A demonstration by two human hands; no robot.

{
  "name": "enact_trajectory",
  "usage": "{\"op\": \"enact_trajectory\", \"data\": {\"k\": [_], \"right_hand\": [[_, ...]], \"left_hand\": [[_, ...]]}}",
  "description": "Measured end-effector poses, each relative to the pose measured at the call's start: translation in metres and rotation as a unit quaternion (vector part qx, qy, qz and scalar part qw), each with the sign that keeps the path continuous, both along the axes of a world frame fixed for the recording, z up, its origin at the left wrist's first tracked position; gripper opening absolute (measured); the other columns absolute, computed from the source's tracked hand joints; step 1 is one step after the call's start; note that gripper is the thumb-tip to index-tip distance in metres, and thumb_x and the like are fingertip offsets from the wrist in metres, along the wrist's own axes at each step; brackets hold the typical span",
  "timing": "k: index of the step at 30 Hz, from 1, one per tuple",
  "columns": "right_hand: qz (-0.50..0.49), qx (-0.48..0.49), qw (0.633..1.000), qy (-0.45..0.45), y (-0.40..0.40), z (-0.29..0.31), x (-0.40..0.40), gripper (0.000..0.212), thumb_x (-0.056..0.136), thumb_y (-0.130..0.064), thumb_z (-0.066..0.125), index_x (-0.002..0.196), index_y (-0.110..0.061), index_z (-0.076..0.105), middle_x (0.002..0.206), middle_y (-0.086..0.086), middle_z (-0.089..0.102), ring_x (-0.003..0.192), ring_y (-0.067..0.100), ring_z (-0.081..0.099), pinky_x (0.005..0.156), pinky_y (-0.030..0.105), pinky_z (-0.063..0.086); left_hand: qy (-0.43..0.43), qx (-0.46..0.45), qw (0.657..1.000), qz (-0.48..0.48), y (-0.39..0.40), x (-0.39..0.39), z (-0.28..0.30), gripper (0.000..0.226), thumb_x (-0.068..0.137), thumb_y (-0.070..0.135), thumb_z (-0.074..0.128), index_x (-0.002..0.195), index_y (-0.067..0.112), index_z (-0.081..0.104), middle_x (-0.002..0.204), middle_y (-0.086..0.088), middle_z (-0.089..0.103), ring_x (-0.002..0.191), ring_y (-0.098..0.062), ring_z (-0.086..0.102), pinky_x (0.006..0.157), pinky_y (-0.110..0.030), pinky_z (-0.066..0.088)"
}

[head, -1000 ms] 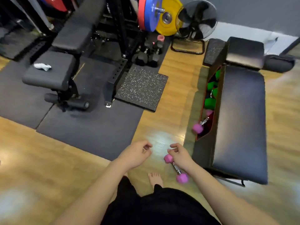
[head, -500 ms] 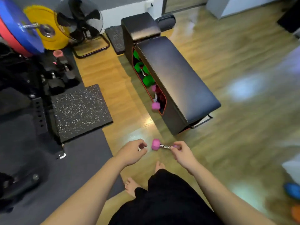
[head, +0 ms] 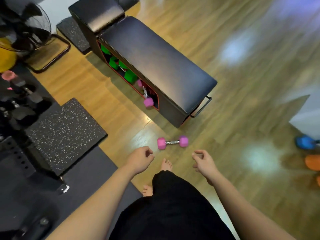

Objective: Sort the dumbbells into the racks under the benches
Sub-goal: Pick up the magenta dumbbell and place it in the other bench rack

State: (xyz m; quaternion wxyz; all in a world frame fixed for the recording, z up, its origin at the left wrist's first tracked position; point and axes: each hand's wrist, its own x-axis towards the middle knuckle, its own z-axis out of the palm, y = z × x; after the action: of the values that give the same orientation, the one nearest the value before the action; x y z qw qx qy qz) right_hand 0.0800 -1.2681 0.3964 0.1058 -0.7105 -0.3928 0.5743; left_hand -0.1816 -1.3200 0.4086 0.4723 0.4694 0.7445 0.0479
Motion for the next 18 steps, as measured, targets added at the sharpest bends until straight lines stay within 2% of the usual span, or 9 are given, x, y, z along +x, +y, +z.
{"op": "enact_trajectory", "data": {"k": [5,9,12,16,18], "right_hand": [[0.063,-0.007,0.998,-0.003,0.036,-0.025,-0.028,0.031,0.094,-0.023,0.058,0.122,-0.012,0.052,0.091,0.004,0.056,0.076,0.02,0.055,0.071,0.034,0.044],[0.076,0.0,0.997,-0.008,0.065,-0.049,-0.046,0.033,0.094,-0.021,0.058,0.123,-0.007,0.051,0.093,0.004,0.055,0.072,0.015,0.053,0.07,0.03,0.043],[0.062,0.003,0.998,-0.031,0.08,-0.082,-0.052,0.031,0.095,-0.02,0.059,0.122,-0.007,0.051,0.087,-0.003,0.052,0.075,0.012,0.054,0.067,0.023,0.043],[0.022,-0.029,0.998,-0.059,0.092,-0.151,-0.056,0.035,0.094,-0.02,0.059,0.124,-0.004,0.049,0.094,0.004,0.055,0.085,0.019,0.055,0.084,0.035,0.047],[0.012,-0.043,0.996,-0.082,0.098,-0.194,-0.057,0.036,0.094,-0.022,0.06,0.124,-0.005,0.05,0.095,0.005,0.055,0.086,0.019,0.056,0.085,0.036,0.047]], "left_hand": [[0.009,0.01,0.998,0.069,0.038,-0.016,-0.003,0.017,0.092,0.032,0.057,0.102,0.02,0.064,0.096,0.005,0.063,0.089,-0.015,0.059,0.071,-0.026,0.043],[0.006,0.0,0.997,0.082,0.069,-0.015,-0.024,0.013,0.092,0.029,0.058,0.094,0.018,0.064,0.088,0.005,0.063,0.08,-0.014,0.058,0.057,-0.02,0.039],[0.0,-0.029,0.997,0.072,0.09,-0.013,-0.059,0.011,0.09,0.029,0.059,0.09,0.018,0.063,0.08,0.006,0.061,0.073,-0.014,0.057,0.053,-0.02,0.035],[0.033,-0.064,0.997,0.041,0.119,-0.022,-0.135,0.014,0.09,0.035,0.059,0.087,0.022,0.062,0.074,0.011,0.059,0.066,-0.006,0.053,0.051,-0.017,0.025],[0.031,-0.078,0.996,0.027,0.136,-0.028,-0.184,0.016,0.09,0.035,0.059,0.09,0.019,0.063,0.078,0.007,0.061,0.071,-0.012,0.055,0.055,-0.023,0.029]]}}
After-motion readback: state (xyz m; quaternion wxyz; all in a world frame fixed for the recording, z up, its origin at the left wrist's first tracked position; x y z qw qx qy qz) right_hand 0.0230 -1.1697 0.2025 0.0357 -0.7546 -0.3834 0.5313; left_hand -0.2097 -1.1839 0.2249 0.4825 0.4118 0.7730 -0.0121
